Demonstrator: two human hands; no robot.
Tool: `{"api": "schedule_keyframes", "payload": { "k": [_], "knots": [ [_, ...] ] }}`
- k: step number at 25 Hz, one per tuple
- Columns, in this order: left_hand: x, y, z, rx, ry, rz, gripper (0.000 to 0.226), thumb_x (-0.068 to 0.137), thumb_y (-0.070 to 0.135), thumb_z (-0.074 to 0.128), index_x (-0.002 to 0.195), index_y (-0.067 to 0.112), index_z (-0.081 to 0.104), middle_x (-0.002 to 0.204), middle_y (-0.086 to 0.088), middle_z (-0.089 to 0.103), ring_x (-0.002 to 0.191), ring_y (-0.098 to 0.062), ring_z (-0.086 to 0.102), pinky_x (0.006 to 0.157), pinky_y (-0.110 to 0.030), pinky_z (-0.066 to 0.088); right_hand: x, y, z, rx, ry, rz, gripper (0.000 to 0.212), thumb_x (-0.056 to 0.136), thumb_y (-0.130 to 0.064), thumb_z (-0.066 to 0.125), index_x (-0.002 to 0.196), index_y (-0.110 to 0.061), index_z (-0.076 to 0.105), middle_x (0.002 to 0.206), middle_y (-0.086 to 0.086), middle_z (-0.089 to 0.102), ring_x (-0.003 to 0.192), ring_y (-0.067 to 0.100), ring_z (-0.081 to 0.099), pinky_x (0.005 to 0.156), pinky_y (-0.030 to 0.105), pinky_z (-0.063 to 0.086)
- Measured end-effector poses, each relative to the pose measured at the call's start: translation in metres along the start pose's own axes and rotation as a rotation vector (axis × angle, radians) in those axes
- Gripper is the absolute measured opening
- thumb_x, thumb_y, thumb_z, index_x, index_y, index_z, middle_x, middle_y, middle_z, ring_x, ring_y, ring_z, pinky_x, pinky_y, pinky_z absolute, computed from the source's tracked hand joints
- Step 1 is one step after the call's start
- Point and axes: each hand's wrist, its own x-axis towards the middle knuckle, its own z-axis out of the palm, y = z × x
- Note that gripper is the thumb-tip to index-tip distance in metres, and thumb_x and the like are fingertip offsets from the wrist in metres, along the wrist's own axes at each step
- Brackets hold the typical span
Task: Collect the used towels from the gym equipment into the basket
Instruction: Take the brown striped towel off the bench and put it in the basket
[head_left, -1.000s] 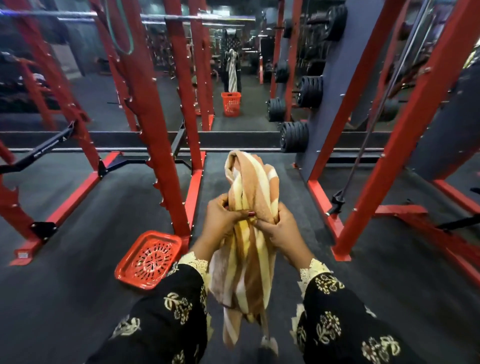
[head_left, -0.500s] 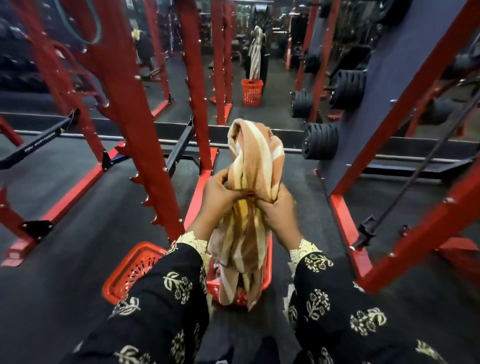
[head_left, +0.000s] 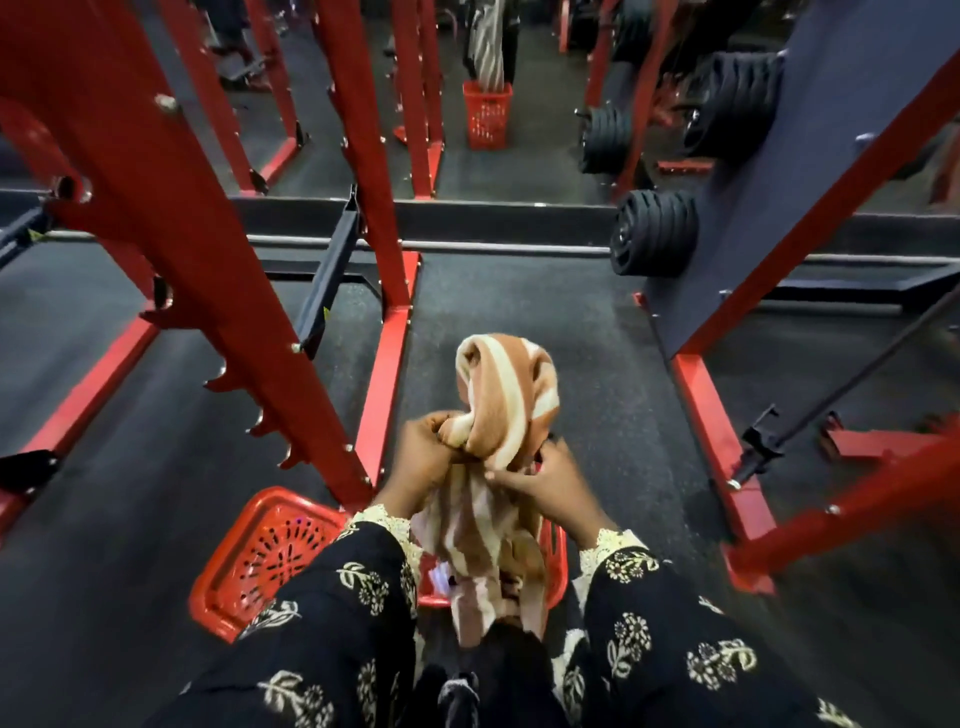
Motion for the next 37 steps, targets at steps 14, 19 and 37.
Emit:
{"api": "schedule_keyframes", "payload": {
  "k": [14, 19, 37],
  "knots": [
    [0.027, -0.126, 0.021, 0.272, -0.085, -0.427, 0.039, 0.083, 0.002, 0.068, 0.122, 0.006, 0.064, 0.095, 0.010, 0.068, 0.082, -0.005, 0.060, 0.065, -0.007, 0.044, 0.026, 0.101, 0.059, -0.330, -0.197, 0.411, 0.044, 0.085, -0.017, 0.066, 0.128, -0.013, 0.057, 0.126, 0.013, 0.065, 0.116, 0.029, 0.060, 0.089, 0.028, 0.044],
    [0.026, -0.148, 0.024, 0.263, -0.073, -0.543, 0.042, 0.085, -0.008, 0.057, 0.126, -0.001, 0.059, 0.122, -0.017, 0.065, 0.116, -0.028, 0.061, 0.101, -0.037, 0.048, 0.028, 0.117, 0.061, -0.378, -0.208, 0.434, 0.042, 0.086, -0.010, 0.059, 0.128, -0.013, 0.058, 0.127, 0.013, 0.063, 0.119, 0.030, 0.057, 0.087, 0.024, 0.038],
    [-0.017, -0.075, -0.077, -0.092, 0.366, -0.440, 0.033, 0.091, -0.005, 0.052, 0.123, -0.002, 0.059, 0.105, -0.020, 0.068, 0.075, -0.016, 0.058, 0.059, -0.022, 0.043, 0.062, 0.006, 0.109, -0.052, -0.204, 0.244, 0.035, 0.091, -0.005, 0.056, 0.126, -0.003, 0.059, 0.105, 0.010, 0.065, 0.095, 0.018, 0.057, 0.094, 0.039, 0.049]
  ]
}}
